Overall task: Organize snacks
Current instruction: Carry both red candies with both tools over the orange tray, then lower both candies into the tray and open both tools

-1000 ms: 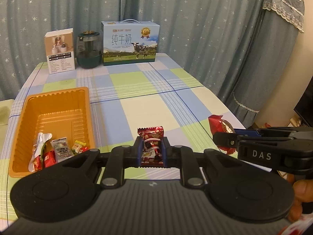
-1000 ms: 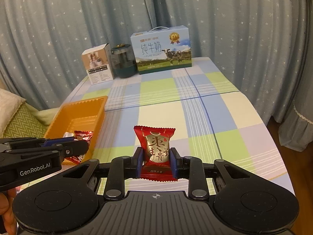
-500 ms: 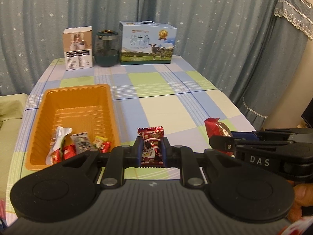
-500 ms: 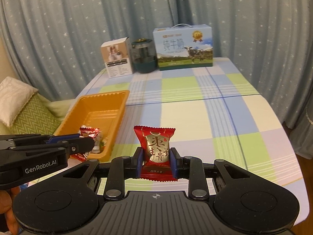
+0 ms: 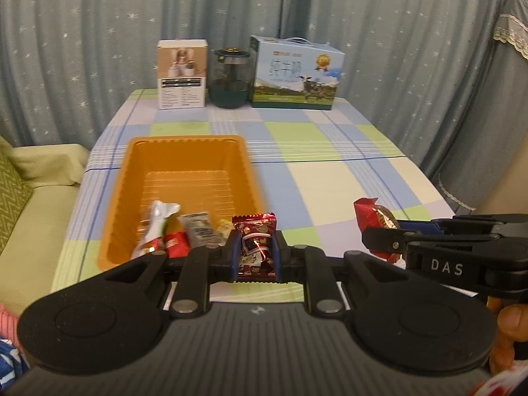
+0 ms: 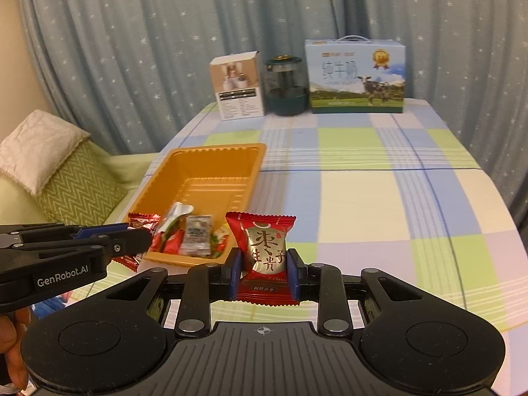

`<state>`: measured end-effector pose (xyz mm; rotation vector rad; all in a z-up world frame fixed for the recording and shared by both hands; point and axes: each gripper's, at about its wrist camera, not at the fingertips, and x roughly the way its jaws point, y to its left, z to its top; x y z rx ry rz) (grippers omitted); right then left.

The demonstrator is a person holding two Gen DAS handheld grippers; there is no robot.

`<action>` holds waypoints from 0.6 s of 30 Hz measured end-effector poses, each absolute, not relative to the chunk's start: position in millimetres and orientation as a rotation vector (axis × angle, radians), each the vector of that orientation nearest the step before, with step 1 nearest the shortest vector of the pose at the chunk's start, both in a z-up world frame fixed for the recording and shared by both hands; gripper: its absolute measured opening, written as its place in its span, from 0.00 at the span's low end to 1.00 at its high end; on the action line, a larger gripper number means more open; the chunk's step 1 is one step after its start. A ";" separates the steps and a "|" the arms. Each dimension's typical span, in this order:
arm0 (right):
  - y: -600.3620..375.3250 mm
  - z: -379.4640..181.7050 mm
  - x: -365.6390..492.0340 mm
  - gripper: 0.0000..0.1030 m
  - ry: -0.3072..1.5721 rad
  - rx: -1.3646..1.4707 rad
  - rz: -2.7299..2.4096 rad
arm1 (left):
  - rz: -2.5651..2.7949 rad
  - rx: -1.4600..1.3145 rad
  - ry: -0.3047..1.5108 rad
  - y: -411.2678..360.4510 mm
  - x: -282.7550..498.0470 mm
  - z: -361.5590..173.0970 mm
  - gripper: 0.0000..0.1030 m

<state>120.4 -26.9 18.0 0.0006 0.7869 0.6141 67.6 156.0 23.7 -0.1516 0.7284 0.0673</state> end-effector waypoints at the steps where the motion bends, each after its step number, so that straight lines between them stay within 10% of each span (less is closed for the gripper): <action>1: -23.3 17.3 121.2 0.28 0.787 -0.001 0.619 | 0.074 -0.155 0.729 159.8 66.9 23.4 0.17; 18: 47.8 4.9 151.5 0.28 0.787 -0.009 0.720 | 0.148 -0.188 0.748 218.8 83.0 9.9 0.17</action>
